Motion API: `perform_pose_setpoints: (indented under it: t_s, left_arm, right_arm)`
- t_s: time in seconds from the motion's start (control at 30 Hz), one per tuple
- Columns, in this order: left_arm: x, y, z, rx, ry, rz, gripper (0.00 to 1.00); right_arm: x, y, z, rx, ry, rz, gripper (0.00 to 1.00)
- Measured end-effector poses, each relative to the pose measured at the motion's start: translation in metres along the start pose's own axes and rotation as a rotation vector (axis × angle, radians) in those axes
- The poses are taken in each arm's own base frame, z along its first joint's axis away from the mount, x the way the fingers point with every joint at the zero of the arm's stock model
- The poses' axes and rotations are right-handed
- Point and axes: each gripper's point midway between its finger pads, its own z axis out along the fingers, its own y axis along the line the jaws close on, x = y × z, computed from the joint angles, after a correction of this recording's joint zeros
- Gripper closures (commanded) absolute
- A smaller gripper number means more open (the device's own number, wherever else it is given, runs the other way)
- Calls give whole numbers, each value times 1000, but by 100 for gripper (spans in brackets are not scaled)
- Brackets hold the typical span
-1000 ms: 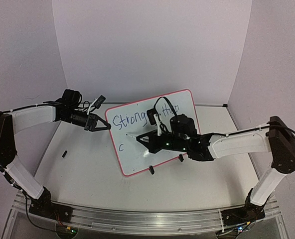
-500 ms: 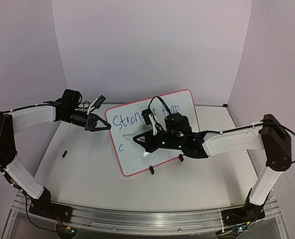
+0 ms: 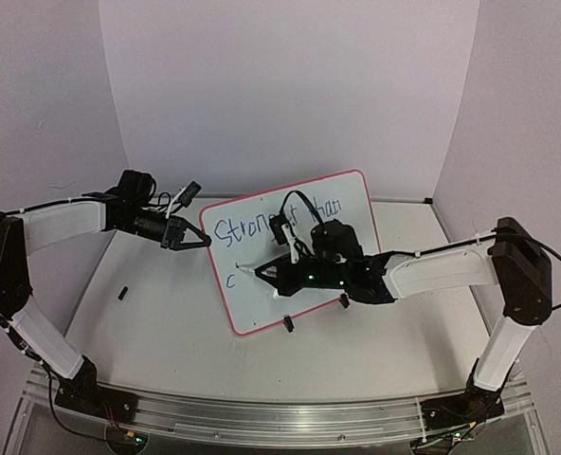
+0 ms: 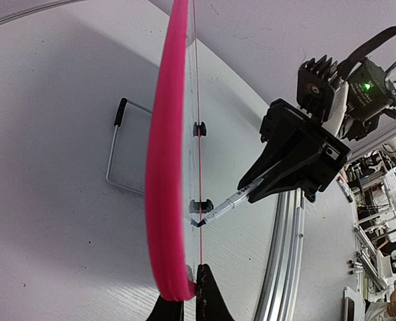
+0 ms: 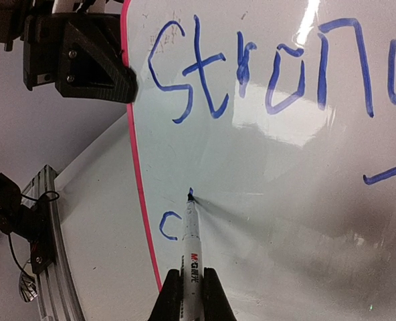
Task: Write a sentence on the whiteboard
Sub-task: Write on the whiteboard with the whiteboard.
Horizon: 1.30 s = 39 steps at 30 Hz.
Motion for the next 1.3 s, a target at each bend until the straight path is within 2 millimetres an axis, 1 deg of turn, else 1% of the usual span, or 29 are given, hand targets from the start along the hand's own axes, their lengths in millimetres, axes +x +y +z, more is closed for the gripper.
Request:
perform_pose_setpoints:
  t_s: [0.23, 0.43, 0.77, 1.07, 1.3]
  left_arm:
    - [0, 0, 0, -1, 0, 0, 100]
    - [0, 0, 0, -1, 0, 0, 100]
    - [0, 0, 0, -1, 0, 0, 100]
    - [0, 0, 0, -1, 0, 0, 100]
    - [0, 1, 0, -3, 0, 0, 100]
  right_arm:
    - [26, -3, -2, -16, 60, 27, 100]
    - [37, -2, -3, -31, 89, 37, 100]
    - [36, -3, -3, -26, 82, 36, 100]
    - [25, -3, -2, -20, 36, 32, 100]
    - [21, -5, -2, -6, 19, 40, 100]
